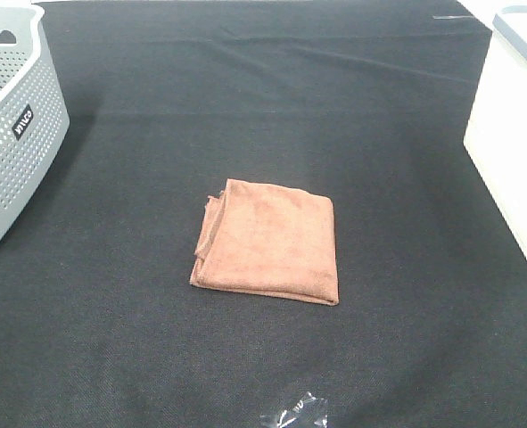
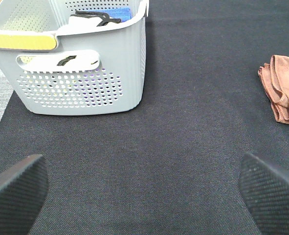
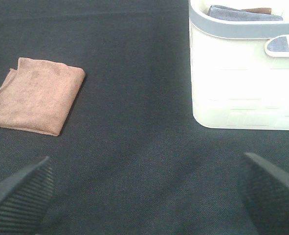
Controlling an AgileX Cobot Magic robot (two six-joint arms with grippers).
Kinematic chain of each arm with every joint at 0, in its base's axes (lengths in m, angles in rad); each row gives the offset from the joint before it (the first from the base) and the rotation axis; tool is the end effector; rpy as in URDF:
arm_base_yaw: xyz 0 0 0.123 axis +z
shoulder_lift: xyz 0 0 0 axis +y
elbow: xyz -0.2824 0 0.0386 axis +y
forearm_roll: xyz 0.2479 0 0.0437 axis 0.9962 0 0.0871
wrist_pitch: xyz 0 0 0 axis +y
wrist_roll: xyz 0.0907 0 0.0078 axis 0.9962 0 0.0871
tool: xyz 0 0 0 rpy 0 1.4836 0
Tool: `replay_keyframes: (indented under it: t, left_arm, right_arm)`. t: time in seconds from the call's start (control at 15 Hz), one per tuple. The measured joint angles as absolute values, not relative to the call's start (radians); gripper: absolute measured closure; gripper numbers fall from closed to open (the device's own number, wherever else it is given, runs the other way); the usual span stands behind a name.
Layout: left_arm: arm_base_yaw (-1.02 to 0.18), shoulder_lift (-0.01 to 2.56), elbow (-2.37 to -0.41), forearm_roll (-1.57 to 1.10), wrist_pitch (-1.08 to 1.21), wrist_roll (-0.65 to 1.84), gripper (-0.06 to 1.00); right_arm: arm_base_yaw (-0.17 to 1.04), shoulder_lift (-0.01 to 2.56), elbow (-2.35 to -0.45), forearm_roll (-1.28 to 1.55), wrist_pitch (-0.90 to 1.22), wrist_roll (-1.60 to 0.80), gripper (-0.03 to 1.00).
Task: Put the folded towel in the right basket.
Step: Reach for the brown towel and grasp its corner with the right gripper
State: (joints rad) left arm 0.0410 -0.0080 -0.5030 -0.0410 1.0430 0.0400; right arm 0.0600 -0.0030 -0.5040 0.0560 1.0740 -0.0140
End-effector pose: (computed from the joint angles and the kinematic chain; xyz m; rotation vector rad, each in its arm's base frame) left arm -0.0056 -0.0035 0.2795 0.0007 2.0149 0.0027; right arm -0.0066 0.0041 0.2773 -0.0791 2.0491 0.0957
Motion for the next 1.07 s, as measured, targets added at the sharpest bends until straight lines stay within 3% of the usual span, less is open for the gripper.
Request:
replay_keyframes:
  t: [0.53,1.07]
  left_arm:
    - [0.041,-0.008,-0.503,-0.041,1.043,0.04,-0.05]
    - [0.041,-0.008,-0.503,-0.041,1.043,0.04,-0.05]
  right_arm:
    - [0.06,0.021,-0.516,0.057,1.067,-0.061,-0.02]
    - [0.06,0.604,-0.834,0.221,1.099,0.007,-0.02]
